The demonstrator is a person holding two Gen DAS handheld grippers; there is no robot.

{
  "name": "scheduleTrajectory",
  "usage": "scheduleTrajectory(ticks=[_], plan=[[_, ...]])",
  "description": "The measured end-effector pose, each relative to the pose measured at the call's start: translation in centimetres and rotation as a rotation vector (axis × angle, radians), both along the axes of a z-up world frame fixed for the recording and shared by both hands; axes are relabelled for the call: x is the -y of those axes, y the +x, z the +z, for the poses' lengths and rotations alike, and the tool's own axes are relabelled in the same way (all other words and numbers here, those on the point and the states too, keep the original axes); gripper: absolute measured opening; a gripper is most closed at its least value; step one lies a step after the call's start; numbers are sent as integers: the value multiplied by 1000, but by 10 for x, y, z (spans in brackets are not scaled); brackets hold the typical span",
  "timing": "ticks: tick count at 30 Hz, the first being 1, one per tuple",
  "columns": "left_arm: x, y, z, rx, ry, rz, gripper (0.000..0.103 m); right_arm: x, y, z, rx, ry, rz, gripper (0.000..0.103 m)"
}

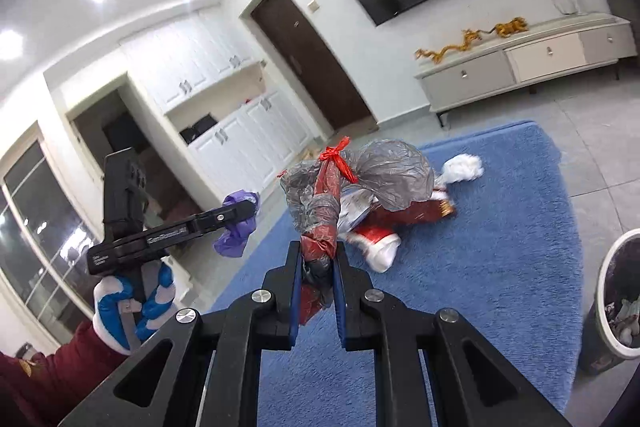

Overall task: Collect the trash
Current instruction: 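Carry the purple bag and red-tied bag to the bin and open both tools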

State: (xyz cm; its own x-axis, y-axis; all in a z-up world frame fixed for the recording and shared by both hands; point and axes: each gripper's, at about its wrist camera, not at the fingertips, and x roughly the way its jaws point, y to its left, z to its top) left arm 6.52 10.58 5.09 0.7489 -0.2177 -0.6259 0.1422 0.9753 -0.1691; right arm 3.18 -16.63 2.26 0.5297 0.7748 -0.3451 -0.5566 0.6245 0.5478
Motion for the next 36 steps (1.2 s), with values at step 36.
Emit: scheduleTrajectory(ticks=[36], plan=[[404,211,-103,-296,37,-477,33,273,83,-129,-518,163,-961,13]])
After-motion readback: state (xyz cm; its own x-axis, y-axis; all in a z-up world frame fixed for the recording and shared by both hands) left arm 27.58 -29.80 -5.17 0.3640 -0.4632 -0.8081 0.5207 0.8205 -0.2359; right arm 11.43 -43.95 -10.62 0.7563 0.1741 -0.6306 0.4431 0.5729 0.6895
